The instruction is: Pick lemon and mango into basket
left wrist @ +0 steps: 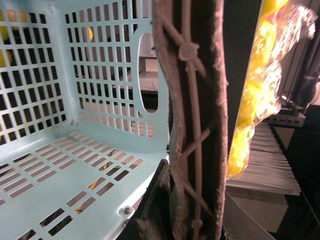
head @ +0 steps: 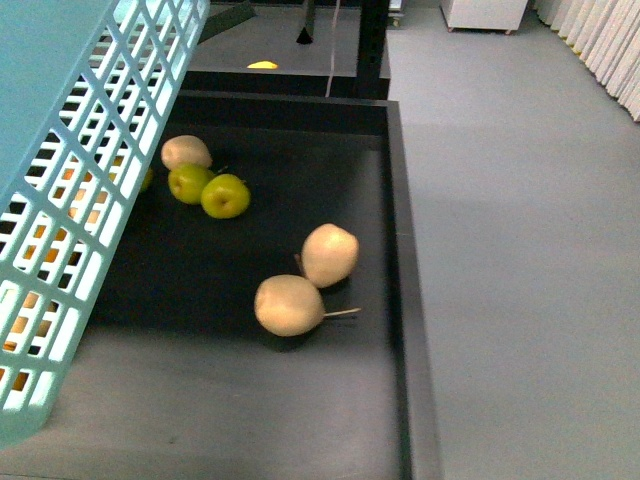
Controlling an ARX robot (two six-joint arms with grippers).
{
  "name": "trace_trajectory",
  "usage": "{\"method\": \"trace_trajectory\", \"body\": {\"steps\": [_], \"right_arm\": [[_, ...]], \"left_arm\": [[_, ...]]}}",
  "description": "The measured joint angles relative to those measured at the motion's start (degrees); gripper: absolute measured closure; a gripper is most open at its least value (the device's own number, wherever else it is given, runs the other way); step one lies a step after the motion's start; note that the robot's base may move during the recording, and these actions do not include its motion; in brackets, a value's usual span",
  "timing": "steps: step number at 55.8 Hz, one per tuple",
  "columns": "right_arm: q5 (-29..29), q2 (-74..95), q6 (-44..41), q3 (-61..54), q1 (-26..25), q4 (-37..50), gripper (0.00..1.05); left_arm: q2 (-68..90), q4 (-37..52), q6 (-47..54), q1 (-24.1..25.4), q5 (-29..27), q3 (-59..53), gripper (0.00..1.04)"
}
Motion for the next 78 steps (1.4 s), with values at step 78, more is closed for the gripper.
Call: {"method": "trace_trajectory", "body": {"steps": [78], "right_arm": [[0.07,-0.04,0.0,0.0,0.0,0.0,0.09]], "left_arm": [[-0.11,-0.02,0.07,0.0,-0.07,-0.02,0.97]]}}
